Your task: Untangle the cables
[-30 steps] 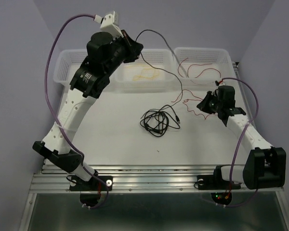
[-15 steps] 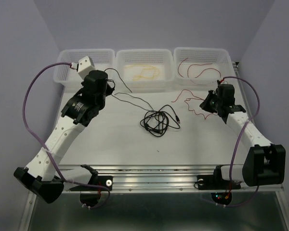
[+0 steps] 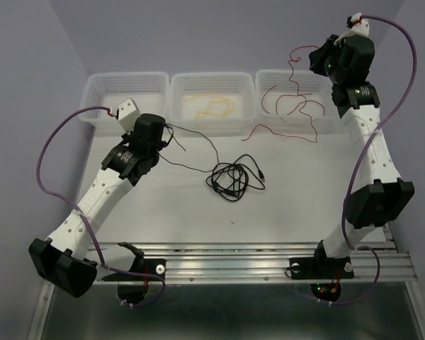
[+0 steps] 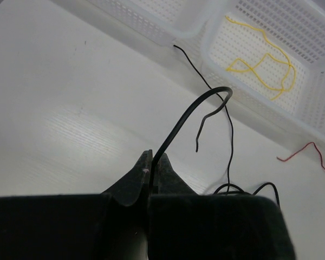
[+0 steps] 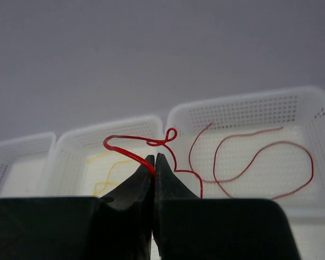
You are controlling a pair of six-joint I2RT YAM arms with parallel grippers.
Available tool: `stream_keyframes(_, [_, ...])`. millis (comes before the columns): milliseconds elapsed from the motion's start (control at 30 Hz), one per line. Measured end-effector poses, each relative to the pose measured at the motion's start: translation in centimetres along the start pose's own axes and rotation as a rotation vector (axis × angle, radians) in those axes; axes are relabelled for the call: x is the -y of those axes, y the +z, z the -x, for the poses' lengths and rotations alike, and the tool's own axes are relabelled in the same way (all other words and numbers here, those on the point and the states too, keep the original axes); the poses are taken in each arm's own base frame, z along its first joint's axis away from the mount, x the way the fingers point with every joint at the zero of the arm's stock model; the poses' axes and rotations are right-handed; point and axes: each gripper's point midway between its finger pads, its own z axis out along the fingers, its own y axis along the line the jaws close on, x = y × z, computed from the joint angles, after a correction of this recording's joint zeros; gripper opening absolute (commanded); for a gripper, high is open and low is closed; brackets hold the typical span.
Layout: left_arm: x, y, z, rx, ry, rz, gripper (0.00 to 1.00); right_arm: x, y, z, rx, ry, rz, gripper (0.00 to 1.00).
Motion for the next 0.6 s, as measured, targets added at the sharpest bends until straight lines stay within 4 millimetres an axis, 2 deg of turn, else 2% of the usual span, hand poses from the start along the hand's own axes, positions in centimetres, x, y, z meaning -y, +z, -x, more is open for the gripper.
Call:
stream_keyframes(67, [-0.1,0.3,-0.2,-0.006,-0.001,0.003,0.00,0.1,1.6,2.6,0.070,-0.018,-0.031,0.01])
stream_keyframes(167, [-0.2,0.7,-0.4,-0.013,-0.001,0.011,0.00,0.8,5.3,5.2,0.165,-0.038,-0.076,0.01])
stream_keyframes(300, [-0.1,1.4,-1.0,-0.030,0.006,0.017,0.00,2.7,11.3,4.8,0.226,-0.051,-0.120,0.01])
stream_keyframes(367, [-0.1,1.8,-1.5,-0.041,0.011,0.017,0.00,4.0,13.9,2.8,0.214,-0.060,-0.133,0.01])
stream_keyframes(400, [-0.1,1.9,-1.8,-0.049,0.016,0.019,0.00,5.3,15.7,0.6,0.191,-0.066,-0.147,0.01])
stream_keyframes(500, [-0.2,2.4,-2.4,-0.063,0.024,0.026,0.00,8.0,18.5,-5.0,0.099,-0.083,-0.184,0.02])
stream_keyframes(533, [-0.2,2.5,-2.5,-0.066,0.025,0.025,0.00,9.2,19.5,-7.9,0.046,-0.093,-0.201,0.04])
stream_keyframes(567, [-0.1,2.7,-2.7,-0.071,0.028,0.025,0.00,9.9,19.9,-9.5,0.015,-0.097,-0.209,0.13])
stream_keyframes(600, [-0.1,2.7,-2.8,-0.073,0.030,0.025,0.00,10.8,20.2,-12.1,-0.036,-0.105,-0.224,0.22])
